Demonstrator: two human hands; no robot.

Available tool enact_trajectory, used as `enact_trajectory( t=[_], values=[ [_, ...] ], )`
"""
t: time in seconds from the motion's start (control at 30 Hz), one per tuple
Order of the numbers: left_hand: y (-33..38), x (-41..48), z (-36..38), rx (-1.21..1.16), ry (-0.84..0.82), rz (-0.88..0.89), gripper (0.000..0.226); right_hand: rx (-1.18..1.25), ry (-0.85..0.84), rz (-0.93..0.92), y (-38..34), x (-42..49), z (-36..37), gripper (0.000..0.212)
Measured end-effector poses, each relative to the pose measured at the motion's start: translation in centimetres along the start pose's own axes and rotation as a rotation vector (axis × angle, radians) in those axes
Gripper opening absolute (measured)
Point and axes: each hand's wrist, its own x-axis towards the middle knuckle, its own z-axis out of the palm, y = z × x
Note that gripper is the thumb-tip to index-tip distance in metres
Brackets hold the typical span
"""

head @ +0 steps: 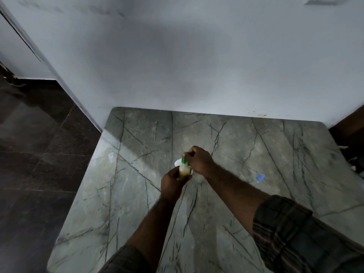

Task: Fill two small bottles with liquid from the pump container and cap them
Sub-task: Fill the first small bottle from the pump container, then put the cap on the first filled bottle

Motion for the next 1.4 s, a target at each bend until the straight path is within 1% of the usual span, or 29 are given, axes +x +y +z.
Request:
enact_trajectory(
  t=[0.1,0.2,0.33,0.47,0.63,0.73,0.83,0.9,1.0,1.1,1.17,1.2,1.27,1.4],
  values=[
    [0.0,0.0,-0.4,0.022,0.002,0.004,0.047,-0.016,0.023,0.021,-0.2,0.0,0.3,0.030],
    [-0.1,0.0,-0.6,0.038,0.013,0.005,0.049,-0.053,0.004,0.004,-0.2,0.3,0.3,0.029],
    [-0.1,-0.4,-0.9,0.024,0.018,0.005,0.050,-0.044,-0.010,0.000,-0.1,0.4,0.3,0.034],
    [0.0,-0.6,-1.0,0.004,0.015,0.009,0.050,-0.059,-0.005,-0.024,0.1,0.3,0.4,0.032],
    [0.1,-0.8,-1.1,0.013,0.015,0.020,0.052,-0.086,-0.025,-0.083,0.1,0.4,0.1,0.025],
    [0.2,-0.8,-1.0,0.011,0.003,0.020,0.050,-0.074,-0.031,-0.063,0.1,0.5,0.1,0.034],
    [0.0,-0.8,-1.1,-0.001,0.001,0.011,0.048,0.026,0.039,-0.003,1.0,0.3,-0.6,0.041],
    [-0.3,-0.8,-1.2,-0.016,0.001,0.005,0.048,0.136,0.148,0.046,3.2,-0.2,-1.7,0.040],
    [-0.9,-0.9,-1.1,-0.048,-0.010,-0.008,0.048,0.239,0.378,0.157,9.6,-2.1,-3.6,0.029],
    [-1.5,-1.1,-0.7,-0.065,-0.016,-0.030,0.045,0.193,0.565,0.326,17.0,-4.8,-4.8,0.023],
    [-1.7,-1.3,-0.4,-0.058,-0.013,-0.040,0.044,0.132,0.639,0.404,21.1,-6.3,-5.1,0.021],
    [-1.9,-1.3,-0.3,-0.050,-0.012,-0.042,0.045,0.109,0.651,0.424,22.7,-6.9,-5.2,0.019],
    [-2.0,-1.5,0.0,-0.036,-0.015,-0.046,0.047,0.071,0.622,0.438,24.8,-7.6,-5.1,0.020],
    [-1.9,-1.9,0.6,-0.034,-0.021,-0.048,0.044,-0.030,0.504,0.370,25.6,-7.3,-4.4,0.038]
  ],
)
